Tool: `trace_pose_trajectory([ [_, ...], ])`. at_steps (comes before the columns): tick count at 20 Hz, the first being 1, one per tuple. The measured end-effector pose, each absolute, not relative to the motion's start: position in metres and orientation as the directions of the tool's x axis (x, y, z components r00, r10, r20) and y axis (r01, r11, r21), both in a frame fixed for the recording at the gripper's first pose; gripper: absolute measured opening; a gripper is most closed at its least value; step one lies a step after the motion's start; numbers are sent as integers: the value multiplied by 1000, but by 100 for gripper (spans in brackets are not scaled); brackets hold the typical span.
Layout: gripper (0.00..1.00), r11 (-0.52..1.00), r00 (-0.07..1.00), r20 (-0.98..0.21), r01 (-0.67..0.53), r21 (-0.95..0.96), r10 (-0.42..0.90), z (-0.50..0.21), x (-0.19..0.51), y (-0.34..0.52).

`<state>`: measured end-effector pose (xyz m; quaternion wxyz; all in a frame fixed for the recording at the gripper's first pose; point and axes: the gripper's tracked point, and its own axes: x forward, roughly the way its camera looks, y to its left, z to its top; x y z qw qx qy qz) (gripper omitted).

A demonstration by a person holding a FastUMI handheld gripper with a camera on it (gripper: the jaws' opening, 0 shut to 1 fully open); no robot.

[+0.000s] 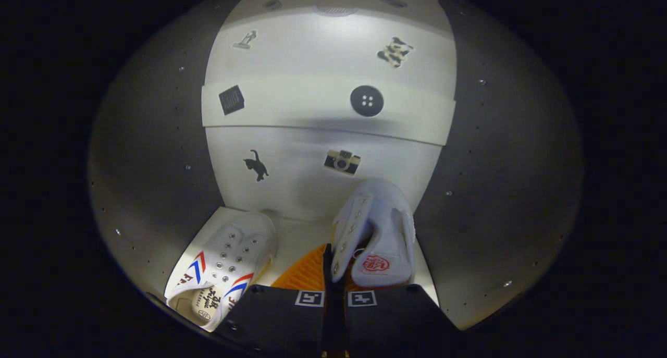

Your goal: Open the shoe cabinet door, grab the shoes and put them into the shoe cabinet, then close the shoe cabinet door.

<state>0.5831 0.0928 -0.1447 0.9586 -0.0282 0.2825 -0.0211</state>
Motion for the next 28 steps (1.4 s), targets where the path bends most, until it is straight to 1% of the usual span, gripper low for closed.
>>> trace_pose_trajectory([
  [2,3,999,830,-555,29,-45,-49,-152,586,95],
  [3,6,998,824,-564,33,-52,-57,-157,588,92],
  [4,11,998,816,-576,24,-52,-50,-163,586,92],
  [6,26,999,822,-568,21,-37,-38,-162,585,94],
  [7,35,998,833,-551,37,-53,-60,-157,583,91],
  [11,72,1000,861,-508,12,1,-9,-138,562,107],
  [14,100,998,896,-440,43,-34,-54,-120,528,102],
  [15,98,997,914,-401,57,-48,-71,-106,513,101],
  [18,98,996,953,-294,61,-66,-78,-65,461,108],
  [21,98,999,978,-208,24,-31,-30,-30,396,129],
  [24,98,998,994,-105,-33,-49,28,-6,322,147],
  [26,98,996,993,-84,-90,-14,89,-4,268,162],
  [28,98,995,991,-79,-104,4,104,-6,225,163],
])
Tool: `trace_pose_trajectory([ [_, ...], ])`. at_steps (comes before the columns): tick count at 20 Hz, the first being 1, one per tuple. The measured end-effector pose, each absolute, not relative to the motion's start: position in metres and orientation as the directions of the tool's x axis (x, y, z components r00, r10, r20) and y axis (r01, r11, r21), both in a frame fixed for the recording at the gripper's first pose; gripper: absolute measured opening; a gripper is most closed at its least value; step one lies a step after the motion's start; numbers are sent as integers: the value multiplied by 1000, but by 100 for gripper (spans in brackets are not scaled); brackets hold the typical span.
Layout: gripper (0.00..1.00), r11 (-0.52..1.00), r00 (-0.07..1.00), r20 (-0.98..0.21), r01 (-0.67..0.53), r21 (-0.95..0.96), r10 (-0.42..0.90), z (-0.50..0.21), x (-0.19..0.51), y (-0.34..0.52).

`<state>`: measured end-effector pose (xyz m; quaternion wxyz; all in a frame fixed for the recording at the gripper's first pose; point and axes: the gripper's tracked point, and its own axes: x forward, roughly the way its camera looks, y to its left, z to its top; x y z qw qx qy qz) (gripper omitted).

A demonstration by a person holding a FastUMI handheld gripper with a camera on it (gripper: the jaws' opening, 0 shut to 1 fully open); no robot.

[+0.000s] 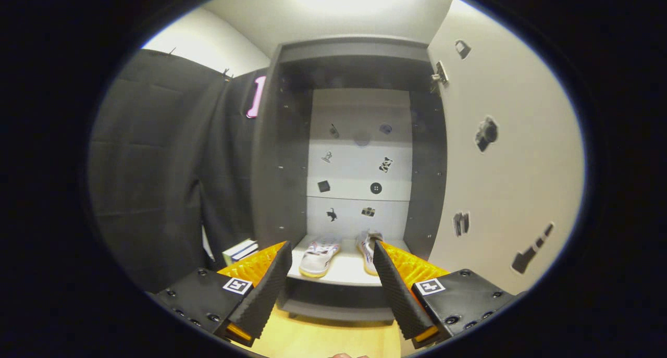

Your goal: Open the shoe cabinet door, grab the shoes and put them into the shoe cabinet, then close the shoe cabinet door.

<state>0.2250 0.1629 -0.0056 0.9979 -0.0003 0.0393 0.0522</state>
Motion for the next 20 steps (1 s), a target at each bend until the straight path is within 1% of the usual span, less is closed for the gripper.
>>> trace_pose_trajectory([
  [3,98,995,994,-49,-92,45,94,-8,175,152],
  [6,98,990,996,-68,-52,128,61,-19,130,128],
  [8,98,987,997,-72,-17,157,29,-21,104,107],
  [11,98,983,993,-96,81,163,-66,-31,64,69],
  [13,98,979,991,-99,103,174,-87,-26,38,57],
  [16,98,986,988,-94,133,104,-123,-21,10,29],
  [20,98,991,989,-72,131,34,-128,-14,-12,-7],
])
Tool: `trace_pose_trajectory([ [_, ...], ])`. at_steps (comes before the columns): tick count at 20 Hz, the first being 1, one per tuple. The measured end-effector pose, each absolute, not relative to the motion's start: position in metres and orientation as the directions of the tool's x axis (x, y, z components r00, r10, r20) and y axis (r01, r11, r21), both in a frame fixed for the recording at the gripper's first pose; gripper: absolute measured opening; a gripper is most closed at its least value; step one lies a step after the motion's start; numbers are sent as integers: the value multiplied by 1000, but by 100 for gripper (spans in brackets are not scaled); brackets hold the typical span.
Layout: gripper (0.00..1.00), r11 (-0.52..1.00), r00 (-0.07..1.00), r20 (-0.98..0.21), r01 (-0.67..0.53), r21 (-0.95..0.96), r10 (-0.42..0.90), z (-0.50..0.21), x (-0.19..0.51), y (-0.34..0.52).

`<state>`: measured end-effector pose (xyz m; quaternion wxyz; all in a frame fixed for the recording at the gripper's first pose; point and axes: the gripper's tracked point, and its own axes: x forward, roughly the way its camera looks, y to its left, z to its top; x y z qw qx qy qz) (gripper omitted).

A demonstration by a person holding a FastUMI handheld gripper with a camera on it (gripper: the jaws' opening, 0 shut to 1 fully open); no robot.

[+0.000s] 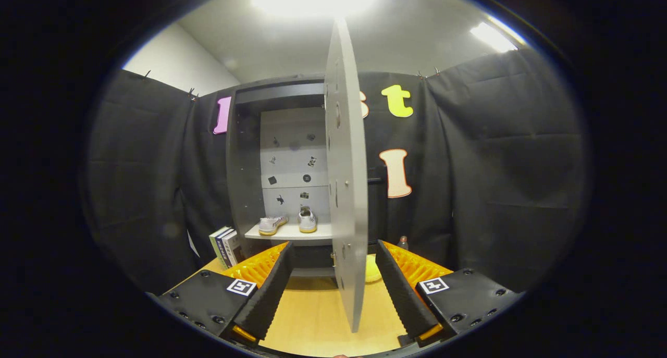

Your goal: Open the shoe cabinet door, grab the shoes and put them into the shoe cabinet, then close the shoe cabinet door.

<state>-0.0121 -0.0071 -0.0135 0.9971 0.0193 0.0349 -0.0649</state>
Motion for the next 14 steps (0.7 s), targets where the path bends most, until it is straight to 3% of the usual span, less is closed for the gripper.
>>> trace_pose_trajectory([
  [9,98,983,981,-103,170,73,-162,-9,38,-138],
  [14,97,980,988,-118,117,159,-99,-13,73,-165],
])
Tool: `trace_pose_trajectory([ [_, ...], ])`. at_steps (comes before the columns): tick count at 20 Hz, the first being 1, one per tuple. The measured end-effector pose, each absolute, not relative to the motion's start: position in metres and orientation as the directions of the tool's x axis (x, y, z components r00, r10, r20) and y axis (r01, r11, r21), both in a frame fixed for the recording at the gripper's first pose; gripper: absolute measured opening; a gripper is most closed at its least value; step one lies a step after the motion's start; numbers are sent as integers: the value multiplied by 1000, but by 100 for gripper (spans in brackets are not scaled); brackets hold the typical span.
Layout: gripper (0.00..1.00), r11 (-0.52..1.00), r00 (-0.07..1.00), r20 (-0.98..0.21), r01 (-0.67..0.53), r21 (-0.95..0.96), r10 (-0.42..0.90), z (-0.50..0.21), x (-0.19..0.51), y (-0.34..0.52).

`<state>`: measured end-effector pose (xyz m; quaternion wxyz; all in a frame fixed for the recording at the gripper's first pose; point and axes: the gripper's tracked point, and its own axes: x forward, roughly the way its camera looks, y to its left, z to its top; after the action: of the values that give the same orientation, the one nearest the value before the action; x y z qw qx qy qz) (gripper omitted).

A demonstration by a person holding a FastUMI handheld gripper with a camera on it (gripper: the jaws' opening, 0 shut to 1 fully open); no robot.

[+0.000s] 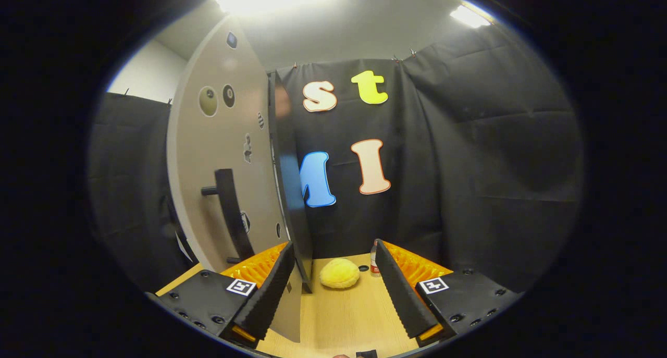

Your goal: Open the shoe cabinet door, grab the shoes and put them into the shoe cabinet, then close the shoe cabinet door.

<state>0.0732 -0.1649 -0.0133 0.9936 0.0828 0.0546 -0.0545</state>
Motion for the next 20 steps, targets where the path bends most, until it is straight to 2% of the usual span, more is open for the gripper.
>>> trace_pose_trajectory([
  [7,97,983,994,-107,2,181,18,0,104,-130],
  [10,95,992,996,-89,19,127,-8,6,103,-126],
  [14,97,994,995,-93,34,103,-25,8,101,-114],
  [20,96,995,993,-113,31,99,-19,9,101,-60],
])
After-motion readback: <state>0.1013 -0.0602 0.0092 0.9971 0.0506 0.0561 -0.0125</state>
